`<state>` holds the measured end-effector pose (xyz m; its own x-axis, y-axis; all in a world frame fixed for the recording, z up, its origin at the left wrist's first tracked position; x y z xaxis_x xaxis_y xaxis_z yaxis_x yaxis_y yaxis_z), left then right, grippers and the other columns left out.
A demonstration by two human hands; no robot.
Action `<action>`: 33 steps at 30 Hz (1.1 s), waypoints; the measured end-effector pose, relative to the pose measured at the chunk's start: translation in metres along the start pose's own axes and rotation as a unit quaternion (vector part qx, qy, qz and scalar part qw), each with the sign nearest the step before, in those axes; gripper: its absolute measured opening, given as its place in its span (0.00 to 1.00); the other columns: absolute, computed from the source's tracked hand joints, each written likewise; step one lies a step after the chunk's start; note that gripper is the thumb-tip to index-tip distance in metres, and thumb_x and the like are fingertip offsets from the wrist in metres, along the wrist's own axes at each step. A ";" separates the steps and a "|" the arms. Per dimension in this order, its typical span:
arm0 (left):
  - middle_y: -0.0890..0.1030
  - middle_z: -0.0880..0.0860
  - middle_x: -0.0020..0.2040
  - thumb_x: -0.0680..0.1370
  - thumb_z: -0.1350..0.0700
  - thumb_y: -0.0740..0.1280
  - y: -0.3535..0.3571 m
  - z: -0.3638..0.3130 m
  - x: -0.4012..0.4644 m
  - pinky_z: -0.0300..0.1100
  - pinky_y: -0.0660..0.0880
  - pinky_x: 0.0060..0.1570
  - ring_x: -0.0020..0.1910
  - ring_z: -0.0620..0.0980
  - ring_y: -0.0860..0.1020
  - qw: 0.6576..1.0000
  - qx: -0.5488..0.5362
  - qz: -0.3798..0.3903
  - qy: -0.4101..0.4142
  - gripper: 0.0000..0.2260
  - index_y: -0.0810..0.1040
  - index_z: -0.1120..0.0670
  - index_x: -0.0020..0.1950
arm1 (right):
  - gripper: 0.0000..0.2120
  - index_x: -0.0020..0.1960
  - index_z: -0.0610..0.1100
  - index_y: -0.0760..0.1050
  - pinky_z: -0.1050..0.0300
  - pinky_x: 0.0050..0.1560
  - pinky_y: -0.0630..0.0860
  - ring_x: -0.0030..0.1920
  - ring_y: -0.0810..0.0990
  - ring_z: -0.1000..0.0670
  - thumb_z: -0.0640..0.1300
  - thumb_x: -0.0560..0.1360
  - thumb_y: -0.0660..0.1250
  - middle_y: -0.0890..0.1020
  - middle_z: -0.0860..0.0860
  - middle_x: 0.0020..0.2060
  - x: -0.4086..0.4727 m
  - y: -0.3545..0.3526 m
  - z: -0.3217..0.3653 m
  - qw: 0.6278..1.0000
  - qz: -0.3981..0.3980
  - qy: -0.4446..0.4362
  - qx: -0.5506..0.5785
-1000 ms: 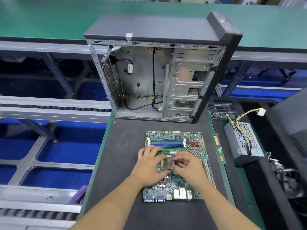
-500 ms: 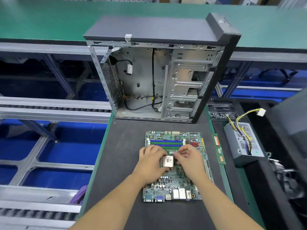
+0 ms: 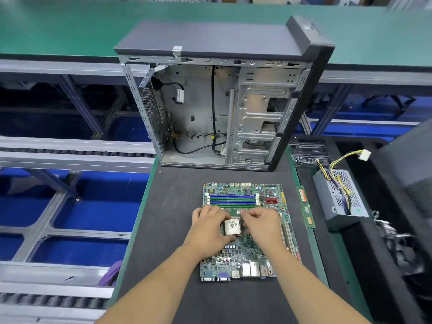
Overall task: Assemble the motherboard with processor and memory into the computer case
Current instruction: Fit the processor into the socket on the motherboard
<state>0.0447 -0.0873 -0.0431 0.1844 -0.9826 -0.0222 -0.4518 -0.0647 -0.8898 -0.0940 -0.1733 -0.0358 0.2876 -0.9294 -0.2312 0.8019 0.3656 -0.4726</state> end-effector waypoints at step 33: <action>0.72 0.44 0.48 0.69 0.47 0.61 0.006 -0.011 -0.005 0.44 0.61 0.58 0.51 0.50 0.70 0.989 0.142 -0.008 -0.036 0.13 0.71 0.48 0.51 | 0.10 0.49 0.41 0.79 0.55 0.48 0.74 0.48 0.74 0.49 0.43 0.70 0.70 0.75 0.51 0.46 -0.022 0.029 0.009 0.953 0.090 -0.132 -0.258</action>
<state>0.0314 -0.0849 -0.0428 0.2553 -0.9664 -0.0310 -0.1862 -0.0177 -0.9824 -0.0723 -0.1424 -0.0364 0.5724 -0.8048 -0.1570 0.3832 0.4318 -0.8165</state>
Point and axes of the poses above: each hand's wrist, its own x-axis towards the middle knuckle, its own y-axis out of the palm, z = x × y, the point moved 7 cm from there along x, towards the middle knuckle
